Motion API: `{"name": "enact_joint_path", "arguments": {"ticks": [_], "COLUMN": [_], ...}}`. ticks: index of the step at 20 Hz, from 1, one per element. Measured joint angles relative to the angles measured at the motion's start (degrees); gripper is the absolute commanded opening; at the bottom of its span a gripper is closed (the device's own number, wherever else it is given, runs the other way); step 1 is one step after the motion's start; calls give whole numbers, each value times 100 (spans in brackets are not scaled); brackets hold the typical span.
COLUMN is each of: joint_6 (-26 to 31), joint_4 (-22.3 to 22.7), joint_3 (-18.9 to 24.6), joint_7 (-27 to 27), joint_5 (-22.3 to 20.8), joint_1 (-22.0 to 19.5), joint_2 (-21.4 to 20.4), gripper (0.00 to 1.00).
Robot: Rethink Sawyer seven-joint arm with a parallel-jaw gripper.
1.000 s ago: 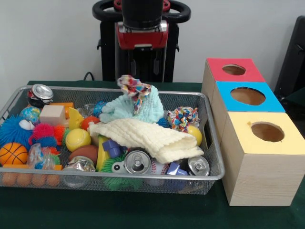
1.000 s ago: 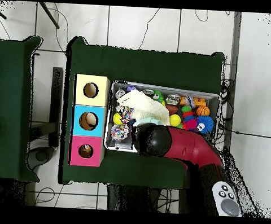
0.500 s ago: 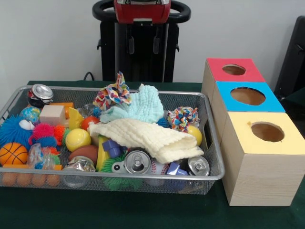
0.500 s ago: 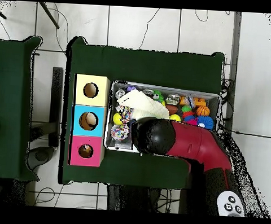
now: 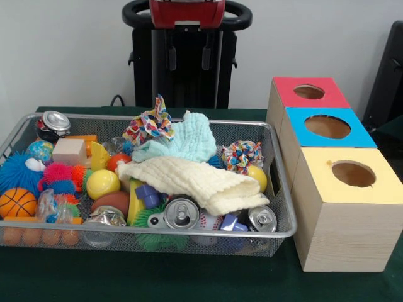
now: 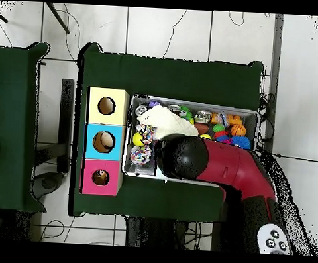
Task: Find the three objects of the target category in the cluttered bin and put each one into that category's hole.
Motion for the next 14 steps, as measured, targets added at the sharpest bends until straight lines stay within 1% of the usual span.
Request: {"name": "enact_joint_path", "arguments": {"ticks": [3, 8, 12, 14], "joint_6": [0, 1, 44, 101], "joint_4": [-24, -199, -497, -743], "joint_3": [1, 1, 2, 3], "joint_7": [0, 0, 0, 0], "joint_5": [0, -4, -5, -4], "joint_1": [-1, -62, -224, -372], "joint_2": [0, 79, 270, 431], "gripper": [100, 100, 100, 100]}}
